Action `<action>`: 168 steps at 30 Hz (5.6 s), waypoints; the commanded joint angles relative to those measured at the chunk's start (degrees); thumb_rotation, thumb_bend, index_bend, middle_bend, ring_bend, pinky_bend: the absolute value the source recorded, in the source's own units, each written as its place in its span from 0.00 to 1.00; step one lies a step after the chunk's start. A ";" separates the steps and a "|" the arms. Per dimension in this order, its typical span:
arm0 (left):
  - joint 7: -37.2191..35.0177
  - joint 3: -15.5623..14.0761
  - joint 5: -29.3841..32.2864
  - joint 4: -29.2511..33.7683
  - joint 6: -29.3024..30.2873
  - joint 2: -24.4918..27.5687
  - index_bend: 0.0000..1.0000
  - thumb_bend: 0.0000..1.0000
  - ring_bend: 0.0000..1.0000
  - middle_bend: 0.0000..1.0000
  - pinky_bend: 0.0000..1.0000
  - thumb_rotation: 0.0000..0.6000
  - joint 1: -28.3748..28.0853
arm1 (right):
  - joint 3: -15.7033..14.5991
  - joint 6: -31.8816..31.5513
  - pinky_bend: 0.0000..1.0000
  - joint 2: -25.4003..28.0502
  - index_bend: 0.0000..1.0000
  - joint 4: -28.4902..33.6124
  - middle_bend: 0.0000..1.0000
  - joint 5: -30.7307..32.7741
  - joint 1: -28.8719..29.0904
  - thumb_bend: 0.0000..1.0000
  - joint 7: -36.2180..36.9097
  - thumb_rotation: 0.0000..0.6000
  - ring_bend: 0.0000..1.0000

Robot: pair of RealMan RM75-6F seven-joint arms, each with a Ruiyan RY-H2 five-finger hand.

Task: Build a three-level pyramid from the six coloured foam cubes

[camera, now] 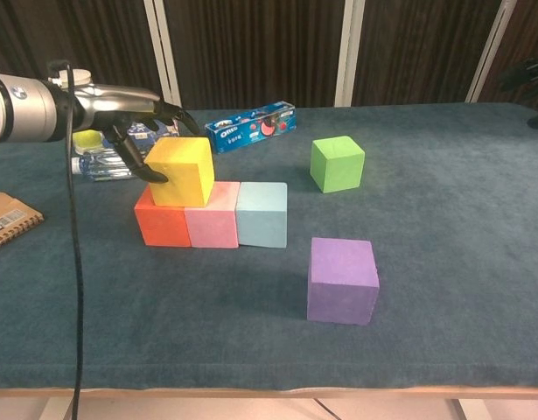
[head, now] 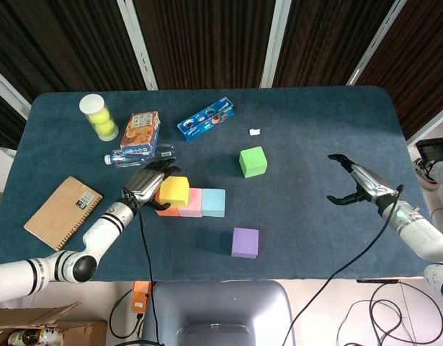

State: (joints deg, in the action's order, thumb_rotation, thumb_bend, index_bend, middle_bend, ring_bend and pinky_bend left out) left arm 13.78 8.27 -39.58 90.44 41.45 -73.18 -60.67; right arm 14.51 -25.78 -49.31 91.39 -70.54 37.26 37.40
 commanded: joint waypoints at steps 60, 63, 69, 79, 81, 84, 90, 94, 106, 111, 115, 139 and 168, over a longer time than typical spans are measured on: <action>-20.42 -19.30 -41.43 -7.93 44.89 13.77 0.12 0.15 0.00 0.02 0.10 1.00 52.75 | 6.84 -39.68 0.00 -44.75 0.03 2.98 0.00 68.19 42.34 0.20 -67.05 1.00 0.00; -23.00 -18.90 -42.17 -10.47 45.75 13.37 0.12 0.15 0.00 0.02 0.10 1.00 54.17 | 8.72 -40.90 0.00 -48.01 0.03 -0.23 0.00 69.37 44.16 0.20 -68.92 1.00 0.00; -27.20 -17.82 -43.02 -14.08 46.88 13.18 0.12 0.15 0.00 0.02 0.10 1.00 56.62 | 11.51 -43.55 0.00 -50.51 0.04 -2.25 0.00 69.82 44.72 0.20 -71.61 1.00 0.00; -28.90 -15.80 -43.93 -15.59 45.32 12.82 0.12 0.15 0.00 0.02 0.10 1.00 57.62 | 12.84 -43.60 0.00 -53.55 0.10 -7.42 0.00 69.74 44.54 0.20 -76.76 1.00 0.00; -28.77 -15.64 -44.15 -15.74 44.73 12.66 0.12 0.15 0.00 0.02 0.10 1.00 57.73 | 13.01 -42.86 0.00 -54.27 0.12 -8.67 0.00 69.67 44.30 0.20 -77.49 1.00 0.00; -28.45 -15.41 -44.40 -15.87 44.22 12.45 0.12 0.15 0.00 0.02 0.10 1.00 57.95 | 13.66 -41.64 0.00 -55.09 0.14 -9.91 0.00 69.59 43.98 0.20 -77.98 1.00 0.00; -28.07 -14.75 -44.57 -16.25 43.27 12.19 0.12 0.15 0.00 0.02 0.10 1.00 58.39 | 15.15 -39.93 0.00 -56.56 0.21 -12.24 0.00 68.90 43.62 0.20 -78.65 1.00 0.00; -28.32 -14.33 -44.62 -16.58 42.37 12.12 0.12 0.15 0.00 0.02 0.10 1.00 58.52 | 15.92 -40.02 0.00 -57.36 0.24 -13.43 0.00 68.35 43.19 0.20 -78.99 1.00 0.00; -29.23 -13.44 -45.22 -17.64 41.06 11.72 0.11 0.15 0.00 0.02 0.10 1.00 59.00 | 17.91 -38.92 0.00 -58.77 0.43 -14.62 0.00 66.70 41.93 0.20 -79.16 1.00 0.00; -29.32 -13.14 -45.40 -17.78 40.76 11.63 0.11 0.15 0.00 0.02 0.10 1.00 59.18 | 18.35 -39.30 0.00 -58.89 0.49 -14.17 0.00 65.66 41.37 0.20 -79.14 1.00 0.00; -29.35 -12.73 -45.22 -17.94 40.55 11.52 0.11 0.15 0.00 0.02 0.10 1.00 59.37 | 18.88 -39.55 0.00 -58.05 0.52 -12.13 0.00 64.52 40.30 0.20 -78.59 1.00 0.00; -27.91 -11.83 -45.63 -17.02 38.80 11.24 0.10 0.15 0.00 0.02 0.10 1.00 59.41 | 18.45 -40.28 0.00 -56.61 0.50 -8.27 0.00 63.27 37.89 0.20 -79.41 1.00 0.00; -28.18 -11.57 -46.09 -16.69 37.38 11.22 0.10 0.15 0.00 0.02 0.10 1.00 59.08 | 18.29 -38.88 0.00 -56.94 0.32 -9.44 0.00 64.39 37.73 0.20 -80.96 1.00 0.00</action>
State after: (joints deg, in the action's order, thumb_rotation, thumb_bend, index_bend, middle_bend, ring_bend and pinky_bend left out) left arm -14.40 -3.30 -85.66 73.75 78.83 -61.96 -1.59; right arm 32.78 -64.65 -106.27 81.92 -6.17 75.00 -43.56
